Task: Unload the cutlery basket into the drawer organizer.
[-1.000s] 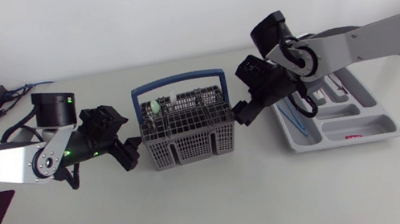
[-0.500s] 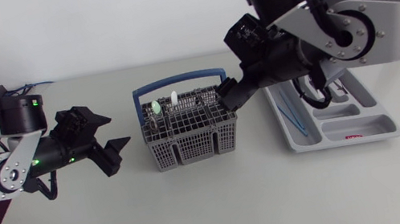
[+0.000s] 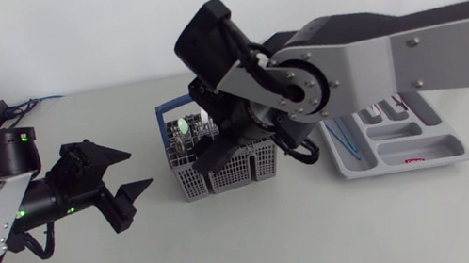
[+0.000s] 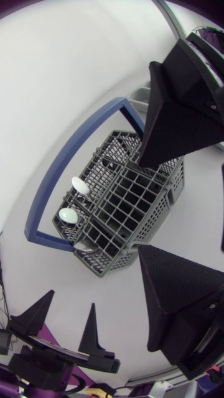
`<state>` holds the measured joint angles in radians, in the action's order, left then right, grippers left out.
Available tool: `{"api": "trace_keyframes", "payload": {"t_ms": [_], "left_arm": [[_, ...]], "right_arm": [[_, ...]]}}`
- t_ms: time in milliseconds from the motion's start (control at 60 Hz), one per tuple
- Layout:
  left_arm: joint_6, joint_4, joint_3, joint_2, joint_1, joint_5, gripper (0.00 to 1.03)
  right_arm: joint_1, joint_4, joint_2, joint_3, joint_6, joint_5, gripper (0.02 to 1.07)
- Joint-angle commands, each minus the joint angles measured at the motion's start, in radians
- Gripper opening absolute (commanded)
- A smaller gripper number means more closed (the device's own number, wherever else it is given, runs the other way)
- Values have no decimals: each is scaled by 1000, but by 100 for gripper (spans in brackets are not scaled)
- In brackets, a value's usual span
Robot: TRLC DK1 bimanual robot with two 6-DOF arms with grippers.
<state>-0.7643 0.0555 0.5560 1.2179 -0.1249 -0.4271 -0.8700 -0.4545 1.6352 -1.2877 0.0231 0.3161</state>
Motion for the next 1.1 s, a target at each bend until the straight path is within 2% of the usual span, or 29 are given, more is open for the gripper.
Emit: {"api": "trace_keyframes", "payload": {"t_ms": [0, 117, 150, 167, 283, 450, 617, 783, 933, 1083], "left_arm": [[-38, -13, -31, -24, 7, -21, 98], [-53, -26, -44, -40, 13, -45, 98], [-59, -32, -47, -46, 16, -55, 98], [-61, -36, -47, -47, 16, -59, 98], [-73, -40, -47, -44, 28, -110, 98], [-81, -42, -31, -24, 34, -137, 98], [-90, -40, -16, 2, 36, -137, 98], [-96, -42, -8, 5, 53, -151, 98], [-107, -40, -7, 20, 56, -154, 98], [-112, -40, -4, 23, 56, -156, 98]], "right_arm": [[-29, -21, 35, -51, -81, 11, 92], [-58, -33, 84, -117, -111, 17, 92], [-67, -33, 106, -139, -112, 17, 97], [-73, -33, 120, -150, -114, 15, 104], [-89, -46, 215, -217, -138, 52, 103], [-90, -65, 316, -298, -169, 140, 90], [-103, -84, 351, -346, -181, 201, 83], [-116, -99, 382, -384, -189, 252, 62], [-121, -101, 408, -398, -189, 264, 47], [-124, -107, 420, -404, -190, 276, 46]]}}
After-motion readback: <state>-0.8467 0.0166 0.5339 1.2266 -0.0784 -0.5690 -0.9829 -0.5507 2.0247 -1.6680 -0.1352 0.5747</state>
